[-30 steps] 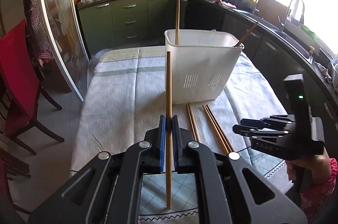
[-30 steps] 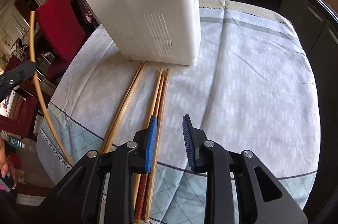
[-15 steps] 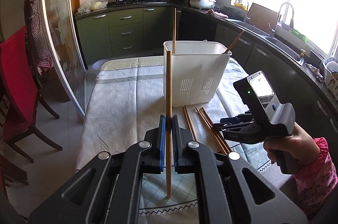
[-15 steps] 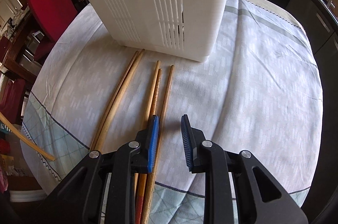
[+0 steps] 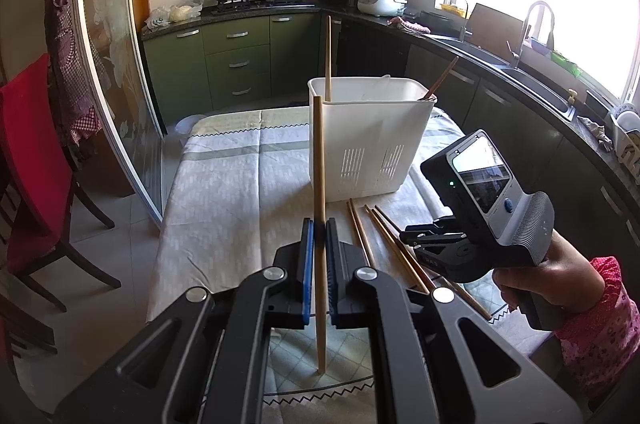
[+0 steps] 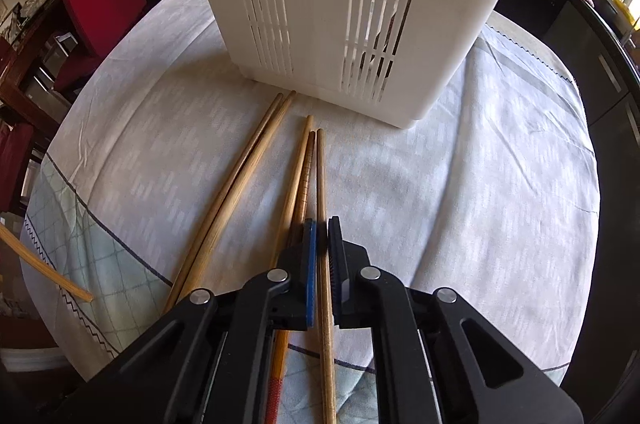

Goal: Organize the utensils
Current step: 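Grasp and lift a chopstick with the right tool while the left tool holds its chopstick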

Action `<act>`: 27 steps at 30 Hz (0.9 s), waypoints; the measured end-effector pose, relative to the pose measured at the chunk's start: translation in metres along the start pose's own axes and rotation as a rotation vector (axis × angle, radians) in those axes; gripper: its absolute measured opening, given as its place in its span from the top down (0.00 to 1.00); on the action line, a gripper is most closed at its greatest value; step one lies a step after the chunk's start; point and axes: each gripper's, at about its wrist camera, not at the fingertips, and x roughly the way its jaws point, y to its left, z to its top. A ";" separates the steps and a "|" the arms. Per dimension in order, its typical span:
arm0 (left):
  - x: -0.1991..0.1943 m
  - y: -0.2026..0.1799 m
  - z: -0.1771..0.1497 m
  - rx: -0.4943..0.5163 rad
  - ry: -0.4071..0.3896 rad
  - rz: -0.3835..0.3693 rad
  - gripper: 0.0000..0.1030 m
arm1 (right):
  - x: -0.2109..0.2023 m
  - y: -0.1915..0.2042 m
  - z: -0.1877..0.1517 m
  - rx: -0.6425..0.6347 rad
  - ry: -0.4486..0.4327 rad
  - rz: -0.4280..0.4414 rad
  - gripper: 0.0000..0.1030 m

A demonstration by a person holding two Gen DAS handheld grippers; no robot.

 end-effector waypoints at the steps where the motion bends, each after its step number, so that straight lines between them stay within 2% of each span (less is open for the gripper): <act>1: 0.000 0.000 0.000 0.002 -0.001 0.000 0.94 | -0.006 0.000 -0.004 0.014 -0.016 0.013 0.93; 5: -0.001 -0.001 -0.001 0.008 -0.002 0.002 0.94 | -0.039 -0.005 -0.012 0.050 -0.117 0.043 0.94; 9: -0.001 0.000 -0.001 0.005 -0.003 0.006 0.94 | -0.093 -0.016 -0.026 0.092 -0.282 0.070 0.94; 13: -0.002 0.000 -0.001 0.009 -0.005 0.006 0.94 | -0.139 -0.025 -0.047 0.117 -0.402 0.062 0.94; 18: -0.004 -0.001 -0.003 0.017 -0.012 0.004 0.94 | -0.169 -0.031 -0.083 0.123 -0.483 0.021 0.94; 21: -0.006 -0.002 -0.004 0.020 -0.016 0.002 0.94 | -0.190 -0.033 -0.102 0.138 -0.520 0.035 0.94; 27: -0.007 0.000 -0.004 0.017 -0.013 -0.004 0.94 | -0.208 -0.039 -0.112 0.134 -0.552 0.037 0.94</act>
